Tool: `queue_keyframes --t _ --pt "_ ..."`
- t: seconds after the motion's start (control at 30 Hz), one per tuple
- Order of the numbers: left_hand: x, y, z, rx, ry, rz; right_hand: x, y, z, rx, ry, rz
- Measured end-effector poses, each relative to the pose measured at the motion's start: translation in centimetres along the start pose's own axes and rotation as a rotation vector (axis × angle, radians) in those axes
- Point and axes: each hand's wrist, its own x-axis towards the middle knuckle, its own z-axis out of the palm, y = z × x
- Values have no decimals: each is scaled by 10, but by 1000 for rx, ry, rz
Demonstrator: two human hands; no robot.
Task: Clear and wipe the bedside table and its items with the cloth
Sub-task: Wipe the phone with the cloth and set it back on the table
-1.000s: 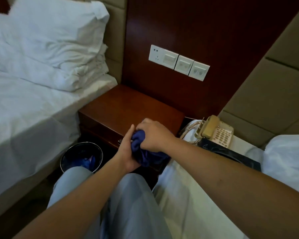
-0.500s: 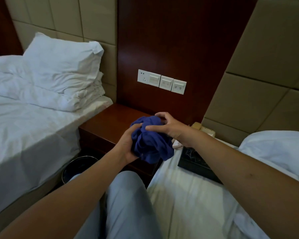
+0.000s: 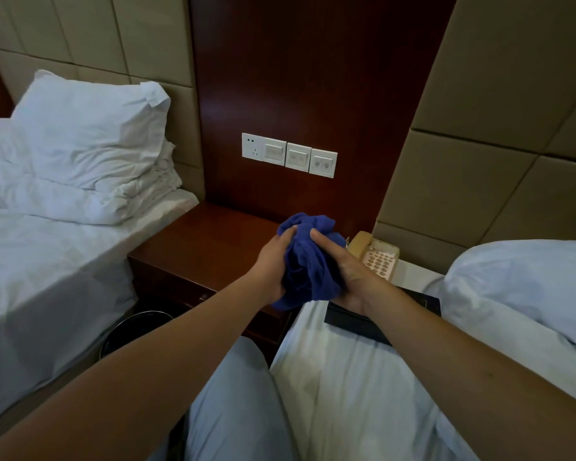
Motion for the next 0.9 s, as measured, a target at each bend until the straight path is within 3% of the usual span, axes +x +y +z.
queue_keyframes --t 0.13,0.33,0.53,0.63,0.9 --pt "22 -3 33 328 40 -71 17 1 -27 27 161 10" --pt "69 -7 68 794 -60 -83 41 -11 -92 -29 271 -79" --pt "123 -29 76 632 -33 -130 73 -43 -181 19 381 -189" --pt "154 -47 69 663 12 -181 92 -50 -230 31 484 -215" --pt "224 -88 66 734 -76 -365 132 -32 -310 114 626 -57"
